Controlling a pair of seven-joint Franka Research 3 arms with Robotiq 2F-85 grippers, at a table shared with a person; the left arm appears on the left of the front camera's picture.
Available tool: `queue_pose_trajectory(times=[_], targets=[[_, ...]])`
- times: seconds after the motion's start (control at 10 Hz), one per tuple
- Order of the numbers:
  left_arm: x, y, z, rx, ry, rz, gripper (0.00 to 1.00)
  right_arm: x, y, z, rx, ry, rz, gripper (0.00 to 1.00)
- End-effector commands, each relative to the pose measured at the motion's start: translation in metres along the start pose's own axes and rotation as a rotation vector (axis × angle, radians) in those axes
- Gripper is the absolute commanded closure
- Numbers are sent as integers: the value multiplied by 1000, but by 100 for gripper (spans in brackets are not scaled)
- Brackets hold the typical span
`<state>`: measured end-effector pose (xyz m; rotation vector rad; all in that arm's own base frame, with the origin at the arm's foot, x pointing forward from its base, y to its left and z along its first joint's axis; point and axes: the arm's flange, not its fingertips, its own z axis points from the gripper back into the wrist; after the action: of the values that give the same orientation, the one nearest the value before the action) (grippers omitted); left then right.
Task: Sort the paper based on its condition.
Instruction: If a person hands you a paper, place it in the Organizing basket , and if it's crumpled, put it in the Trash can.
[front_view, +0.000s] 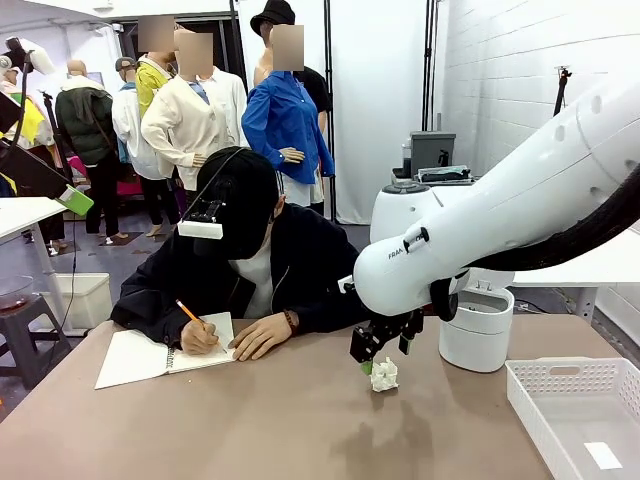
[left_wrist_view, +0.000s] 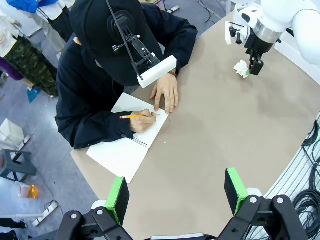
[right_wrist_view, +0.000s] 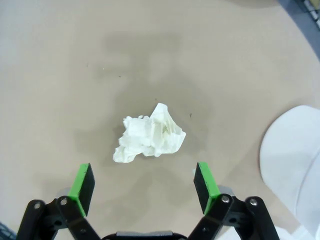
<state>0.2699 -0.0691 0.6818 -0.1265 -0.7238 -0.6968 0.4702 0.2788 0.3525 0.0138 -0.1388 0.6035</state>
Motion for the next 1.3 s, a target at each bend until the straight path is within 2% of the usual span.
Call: queue_pose_trajectory(times=[0.0,0.4,0.8,1.2], targets=[[0,0,0,2,3,0,0,6,-7,-18,-44,28,-14,0],[0,0,0,2,3,0,0,11,-13,-53,32,105,-6,0],[0,0,0,2,3,0,0,15,-12,-65,38,100,-5,0],[0,0,0,2,3,0,0,26,-7,-60,56,75,16,0]])
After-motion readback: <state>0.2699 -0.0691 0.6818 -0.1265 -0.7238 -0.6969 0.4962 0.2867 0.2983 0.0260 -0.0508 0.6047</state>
